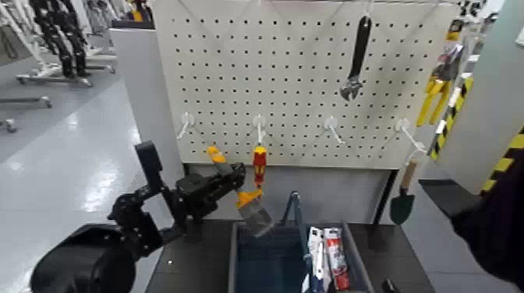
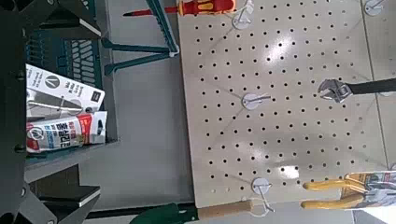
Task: Put the yellow paint brush into the crate.
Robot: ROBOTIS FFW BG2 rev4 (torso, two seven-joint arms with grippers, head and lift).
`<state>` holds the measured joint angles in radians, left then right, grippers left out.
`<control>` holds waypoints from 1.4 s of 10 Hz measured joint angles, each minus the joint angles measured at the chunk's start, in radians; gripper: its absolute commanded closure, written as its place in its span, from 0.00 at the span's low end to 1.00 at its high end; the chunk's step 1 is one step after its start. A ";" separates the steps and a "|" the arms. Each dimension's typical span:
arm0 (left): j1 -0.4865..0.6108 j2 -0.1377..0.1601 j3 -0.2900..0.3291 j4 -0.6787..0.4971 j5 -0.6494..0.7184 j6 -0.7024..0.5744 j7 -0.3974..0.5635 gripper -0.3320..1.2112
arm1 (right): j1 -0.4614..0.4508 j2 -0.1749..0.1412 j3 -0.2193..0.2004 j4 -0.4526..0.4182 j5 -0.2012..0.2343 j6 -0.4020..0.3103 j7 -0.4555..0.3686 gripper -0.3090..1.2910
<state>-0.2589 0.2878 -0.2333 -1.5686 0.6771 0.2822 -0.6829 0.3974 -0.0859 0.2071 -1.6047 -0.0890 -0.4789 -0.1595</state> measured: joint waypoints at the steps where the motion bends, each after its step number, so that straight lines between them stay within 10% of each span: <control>1: 0.002 -0.002 -0.019 0.020 0.023 -0.002 0.001 0.98 | 0.000 0.000 0.000 0.000 0.000 -0.001 0.000 0.28; 11: -0.082 -0.021 -0.277 0.322 0.149 -0.079 0.031 0.92 | -0.006 0.002 0.007 0.013 -0.005 -0.014 0.000 0.28; 12: -0.087 -0.021 -0.294 0.333 0.162 -0.076 0.043 0.86 | -0.007 0.002 0.008 0.014 -0.007 -0.016 0.000 0.28; 14: -0.090 -0.020 -0.310 0.336 0.179 -0.073 0.071 0.33 | -0.008 0.001 0.007 0.017 -0.009 -0.020 0.000 0.28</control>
<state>-0.3488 0.2682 -0.5437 -1.2330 0.8564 0.2091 -0.6120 0.3897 -0.0852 0.2139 -1.5879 -0.0982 -0.4987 -0.1595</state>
